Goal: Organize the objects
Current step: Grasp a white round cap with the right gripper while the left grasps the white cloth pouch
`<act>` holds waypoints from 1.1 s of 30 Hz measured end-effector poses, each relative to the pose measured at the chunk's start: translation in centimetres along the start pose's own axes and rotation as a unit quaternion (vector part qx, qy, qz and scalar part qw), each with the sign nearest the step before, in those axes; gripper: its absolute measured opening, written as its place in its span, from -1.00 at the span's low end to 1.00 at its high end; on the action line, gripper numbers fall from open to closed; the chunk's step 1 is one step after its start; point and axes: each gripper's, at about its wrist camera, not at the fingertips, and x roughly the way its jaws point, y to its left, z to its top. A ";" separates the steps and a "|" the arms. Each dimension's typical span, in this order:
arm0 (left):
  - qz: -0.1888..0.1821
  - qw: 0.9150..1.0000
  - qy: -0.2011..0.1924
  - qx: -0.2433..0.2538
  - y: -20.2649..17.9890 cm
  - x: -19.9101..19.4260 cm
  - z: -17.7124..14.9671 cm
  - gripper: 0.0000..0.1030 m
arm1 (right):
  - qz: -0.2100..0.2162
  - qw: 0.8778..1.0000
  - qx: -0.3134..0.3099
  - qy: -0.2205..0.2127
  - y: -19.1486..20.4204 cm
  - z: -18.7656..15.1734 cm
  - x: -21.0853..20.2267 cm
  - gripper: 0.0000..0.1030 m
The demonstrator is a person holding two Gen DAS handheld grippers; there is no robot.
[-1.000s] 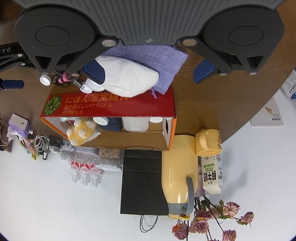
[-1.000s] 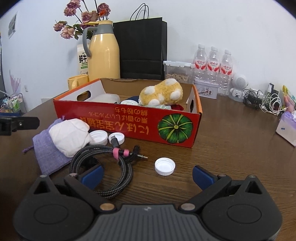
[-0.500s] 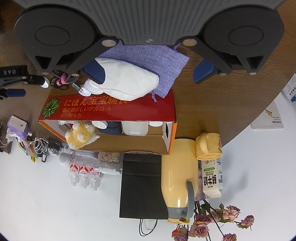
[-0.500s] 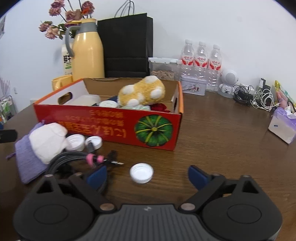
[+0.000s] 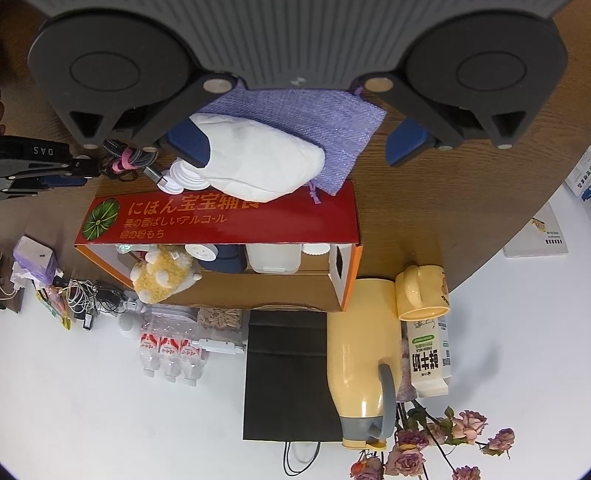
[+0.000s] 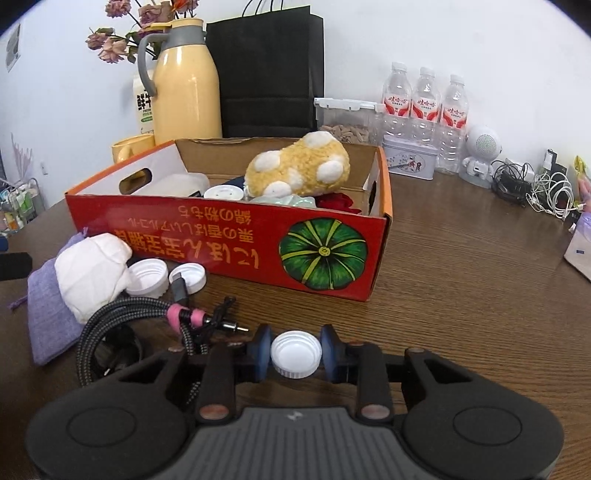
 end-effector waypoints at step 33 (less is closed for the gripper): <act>-0.025 0.992 0.065 0.104 -4.2 6.8 0.8 1.00 | 0.013 0.996 0.006 -0.087 0.9 -0.8 -2.7 -0.46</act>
